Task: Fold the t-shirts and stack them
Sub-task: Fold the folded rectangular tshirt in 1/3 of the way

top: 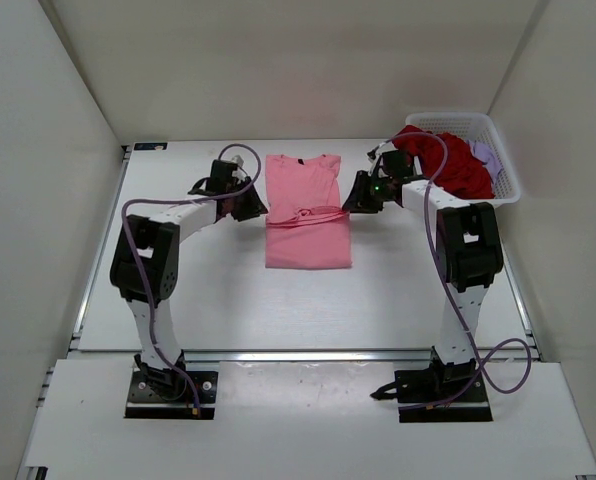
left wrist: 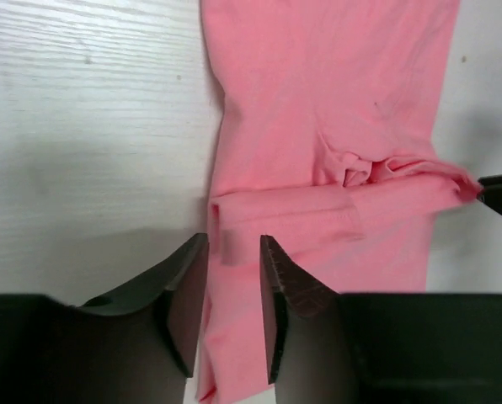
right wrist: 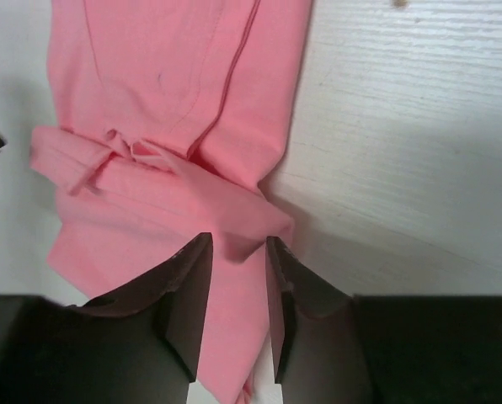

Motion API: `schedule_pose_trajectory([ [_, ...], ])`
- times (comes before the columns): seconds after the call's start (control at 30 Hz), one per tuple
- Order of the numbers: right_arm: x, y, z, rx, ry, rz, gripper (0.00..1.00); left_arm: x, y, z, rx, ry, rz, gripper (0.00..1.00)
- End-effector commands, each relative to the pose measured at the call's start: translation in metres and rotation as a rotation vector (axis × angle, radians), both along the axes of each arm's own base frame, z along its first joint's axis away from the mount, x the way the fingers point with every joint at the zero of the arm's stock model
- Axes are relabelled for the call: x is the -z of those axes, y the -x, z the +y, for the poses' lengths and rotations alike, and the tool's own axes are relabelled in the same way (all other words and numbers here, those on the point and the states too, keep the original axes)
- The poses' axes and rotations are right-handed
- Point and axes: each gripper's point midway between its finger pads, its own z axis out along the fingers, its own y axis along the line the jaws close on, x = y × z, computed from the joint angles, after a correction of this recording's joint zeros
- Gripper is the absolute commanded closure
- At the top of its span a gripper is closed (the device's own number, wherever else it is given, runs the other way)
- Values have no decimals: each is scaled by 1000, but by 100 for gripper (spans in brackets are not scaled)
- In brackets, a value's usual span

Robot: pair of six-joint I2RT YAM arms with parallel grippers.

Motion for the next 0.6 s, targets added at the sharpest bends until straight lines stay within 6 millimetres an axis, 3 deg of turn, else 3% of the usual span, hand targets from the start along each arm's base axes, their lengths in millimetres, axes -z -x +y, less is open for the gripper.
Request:
schedule_pose_trajectory([
  [0.0,-55,-16,-4,19,45,-152,69,-86,0,-5,-12,132,-208,56],
  [0.1,-73,-9,-2,33,80,-205,66,-95,26,-14,0,127,-240,56],
  [0.17,-80,1,23,-13,35,-242,67,-91,50,-35,39,143,-237,58],
  [0.23,-68,18,42,-65,7,-227,84,-62,78,-51,80,174,-175,59],
  [0.27,-68,23,58,-108,-17,-239,95,-60,84,-61,91,210,-173,60],
  [0.3,-58,27,67,-132,-20,-227,100,-44,96,-65,99,216,-132,61],
  [0.47,-16,38,98,-222,-12,-120,100,-1,109,-66,95,207,-25,66],
  [0.57,-7,37,110,-238,-21,-107,100,11,119,-61,94,210,-3,65],
])
